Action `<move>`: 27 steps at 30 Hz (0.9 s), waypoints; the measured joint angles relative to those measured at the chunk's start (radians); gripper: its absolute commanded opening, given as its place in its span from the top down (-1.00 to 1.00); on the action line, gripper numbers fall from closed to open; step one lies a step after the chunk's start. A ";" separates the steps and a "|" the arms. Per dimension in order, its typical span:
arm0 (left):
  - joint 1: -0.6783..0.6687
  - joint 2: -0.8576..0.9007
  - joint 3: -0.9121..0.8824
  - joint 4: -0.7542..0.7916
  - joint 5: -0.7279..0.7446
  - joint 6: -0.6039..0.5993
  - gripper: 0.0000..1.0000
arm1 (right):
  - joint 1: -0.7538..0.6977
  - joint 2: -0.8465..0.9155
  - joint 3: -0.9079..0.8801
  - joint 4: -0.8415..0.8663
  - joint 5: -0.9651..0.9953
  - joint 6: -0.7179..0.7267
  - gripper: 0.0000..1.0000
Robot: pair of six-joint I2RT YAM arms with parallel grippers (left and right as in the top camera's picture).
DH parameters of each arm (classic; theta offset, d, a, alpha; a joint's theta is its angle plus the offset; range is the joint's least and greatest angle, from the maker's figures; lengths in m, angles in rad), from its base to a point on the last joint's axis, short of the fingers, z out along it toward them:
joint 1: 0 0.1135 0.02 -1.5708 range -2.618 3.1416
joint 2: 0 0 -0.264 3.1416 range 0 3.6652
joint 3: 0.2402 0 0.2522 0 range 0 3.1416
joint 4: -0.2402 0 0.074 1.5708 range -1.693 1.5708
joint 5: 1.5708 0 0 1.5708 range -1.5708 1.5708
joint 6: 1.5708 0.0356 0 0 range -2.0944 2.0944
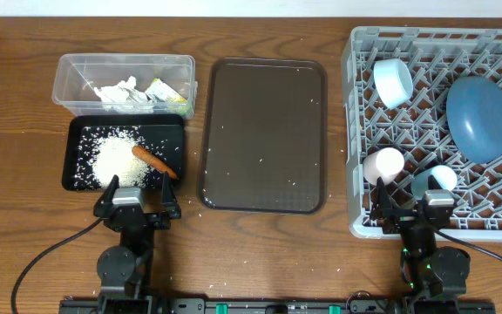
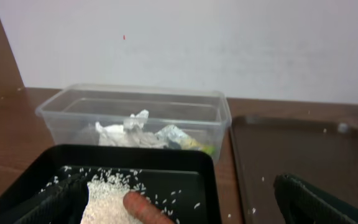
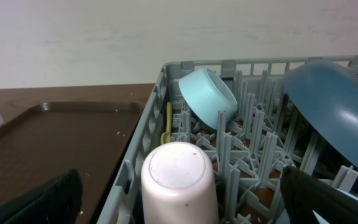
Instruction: Sort waste into correct bins and load items into the dishwasher rack
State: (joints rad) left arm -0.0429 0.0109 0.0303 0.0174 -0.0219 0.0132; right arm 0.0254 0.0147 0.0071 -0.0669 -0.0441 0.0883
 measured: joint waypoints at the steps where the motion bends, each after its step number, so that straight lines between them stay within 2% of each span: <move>1: 0.000 0.000 -0.008 -0.006 0.002 0.006 -0.96 | 0.000 0.000 0.000 0.000 0.000 0.000 -0.99; 27: 0.000 0.000 -0.011 -0.045 0.042 0.021 -0.96 | 0.000 0.000 0.000 0.000 0.000 0.000 -0.99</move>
State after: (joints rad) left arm -0.0429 0.0105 0.0193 -0.0273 0.0200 0.0345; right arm 0.0254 0.0147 0.0071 -0.0669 -0.0441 0.0883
